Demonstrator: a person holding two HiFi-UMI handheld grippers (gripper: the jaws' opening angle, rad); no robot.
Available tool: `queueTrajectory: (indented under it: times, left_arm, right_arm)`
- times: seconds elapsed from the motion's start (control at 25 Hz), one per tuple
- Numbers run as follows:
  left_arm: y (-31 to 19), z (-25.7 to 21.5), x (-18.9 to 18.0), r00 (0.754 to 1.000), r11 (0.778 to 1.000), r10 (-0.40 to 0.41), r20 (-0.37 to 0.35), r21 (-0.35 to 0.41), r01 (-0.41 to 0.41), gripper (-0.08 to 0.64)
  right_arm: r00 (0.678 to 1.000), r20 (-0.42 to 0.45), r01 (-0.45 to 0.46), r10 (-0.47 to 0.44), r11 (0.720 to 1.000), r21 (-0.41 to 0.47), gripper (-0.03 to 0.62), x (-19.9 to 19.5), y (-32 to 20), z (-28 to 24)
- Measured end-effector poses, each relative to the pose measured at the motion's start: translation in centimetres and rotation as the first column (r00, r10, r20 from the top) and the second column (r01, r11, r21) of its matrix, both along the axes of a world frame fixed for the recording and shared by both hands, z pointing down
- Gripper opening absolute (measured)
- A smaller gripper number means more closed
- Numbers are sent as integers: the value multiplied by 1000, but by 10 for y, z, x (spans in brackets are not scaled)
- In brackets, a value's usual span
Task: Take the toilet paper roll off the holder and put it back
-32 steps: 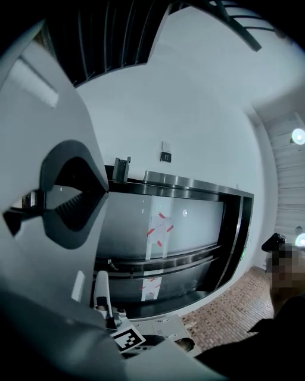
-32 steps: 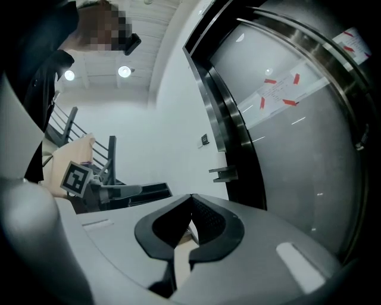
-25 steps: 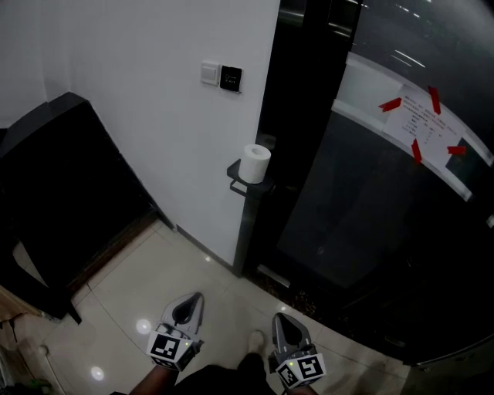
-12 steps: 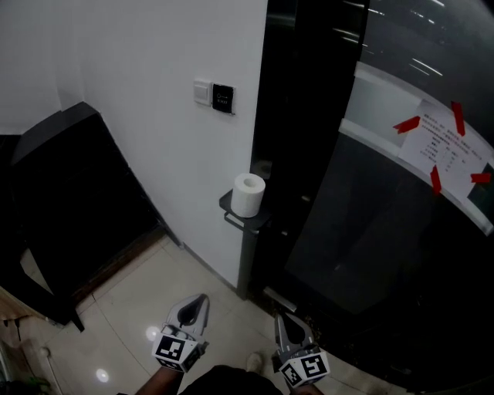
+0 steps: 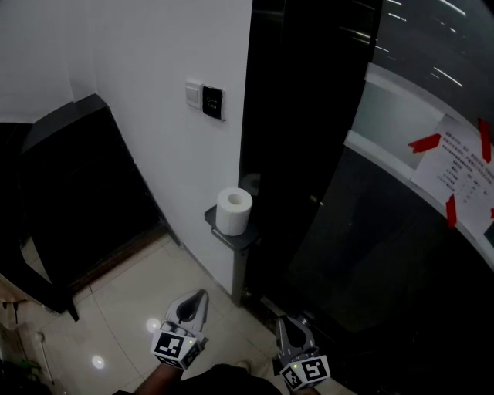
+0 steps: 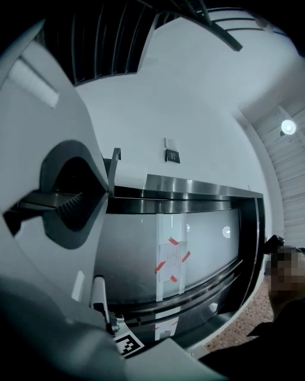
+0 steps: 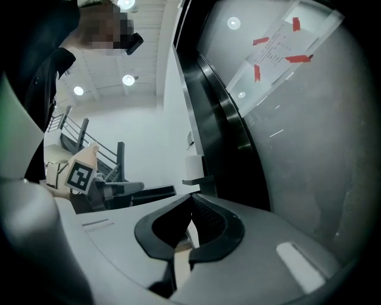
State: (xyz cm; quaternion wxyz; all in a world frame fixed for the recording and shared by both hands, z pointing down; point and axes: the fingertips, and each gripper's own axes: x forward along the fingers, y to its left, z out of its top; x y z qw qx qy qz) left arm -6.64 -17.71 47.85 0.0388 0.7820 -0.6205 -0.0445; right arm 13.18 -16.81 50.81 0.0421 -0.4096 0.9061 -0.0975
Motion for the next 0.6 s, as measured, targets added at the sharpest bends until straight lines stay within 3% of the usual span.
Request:
queueTrajectory:
  times: [0.28, 0.6]
  left_arm:
    - [-22, 0, 19, 1000, 1000, 7, 30, -7, -7, 2]
    - [-47, -5, 2, 999, 999, 42, 35, 2, -42, 2]
  right_arm:
    - [999, 20, 25, -25, 1000, -15, 14, 11, -27, 1]
    - [1000, 19, -15, 15, 1000, 6, 14, -5, -51, -7]
